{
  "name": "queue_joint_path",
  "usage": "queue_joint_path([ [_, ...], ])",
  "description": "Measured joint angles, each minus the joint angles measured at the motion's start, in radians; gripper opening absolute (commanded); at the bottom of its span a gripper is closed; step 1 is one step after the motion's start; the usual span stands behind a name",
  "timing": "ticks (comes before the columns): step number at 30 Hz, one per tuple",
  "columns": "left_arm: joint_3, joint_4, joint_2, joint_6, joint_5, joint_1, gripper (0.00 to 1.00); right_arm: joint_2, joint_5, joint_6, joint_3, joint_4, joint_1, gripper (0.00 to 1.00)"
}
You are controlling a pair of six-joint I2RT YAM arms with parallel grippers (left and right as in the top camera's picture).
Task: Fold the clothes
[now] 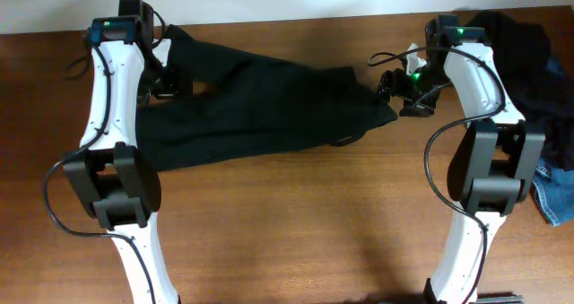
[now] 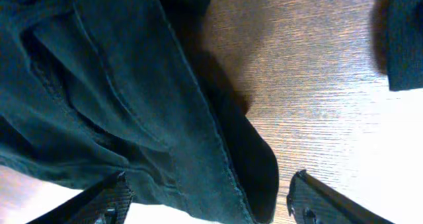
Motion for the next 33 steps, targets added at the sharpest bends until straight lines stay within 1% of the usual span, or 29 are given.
queue_joint_path([
  [1,0.0,0.0,0.0,0.0,0.0,0.0,0.99,0.0,0.0,-0.005,0.0,0.0,0.002,0.73],
  [5,0.0,0.0,0.0,0.0,0.0,0.0,0.99,0.0,0.0,-0.042,0.0,0.003,0.011,0.57],
  [6,0.0,-0.001,0.0,0.0,0.0,0.0,0.99,0.0,0.0,-0.048,0.0,0.004,0.016,0.55],
  [8,0.0,-0.002,0.0,0.0,0.0,0.0,0.99,0.0,0.0,-0.074,-0.001,0.008,0.033,0.45],
  [9,0.0,-0.003,0.0,0.0,0.0,0.0,0.99,0.0,0.002,-0.084,-0.002,0.01,0.042,0.37],
  [10,0.0,-0.003,0.0,0.0,0.0,0.0,0.99,0.0,0.005,-0.098,-0.002,0.013,0.058,0.33],
  [11,0.0,-0.003,0.0,0.0,0.0,0.0,0.99,0.0,0.008,-0.11,-0.002,0.014,0.068,0.25],
  [15,0.0,-0.003,0.0,0.0,0.0,0.0,0.99,0.0,0.027,-0.121,-0.006,0.018,0.108,0.04],
  [20,0.0,-0.003,0.0,0.0,0.0,0.0,0.99,0.0,0.056,-0.127,-0.007,0.041,0.117,0.04],
  [23,0.0,-0.003,0.0,0.0,0.0,0.0,0.99,0.0,0.08,-0.156,-0.003,0.099,0.117,0.04],
  [25,0.0,-0.003,0.0,0.0,0.0,0.0,0.99,0.003,0.088,-0.176,0.029,0.095,0.117,0.04],
  [29,0.0,-0.003,0.0,0.0,0.0,0.0,0.99,0.013,0.099,-0.252,0.232,0.074,0.117,0.04],
  [32,0.0,-0.007,0.0,0.0,0.0,0.0,0.99,0.013,0.102,-0.301,0.466,0.031,0.117,0.04],
  [33,0.0,-0.007,0.0,0.0,0.0,0.0,0.99,0.013,0.103,-0.307,0.515,0.02,0.118,0.04],
])
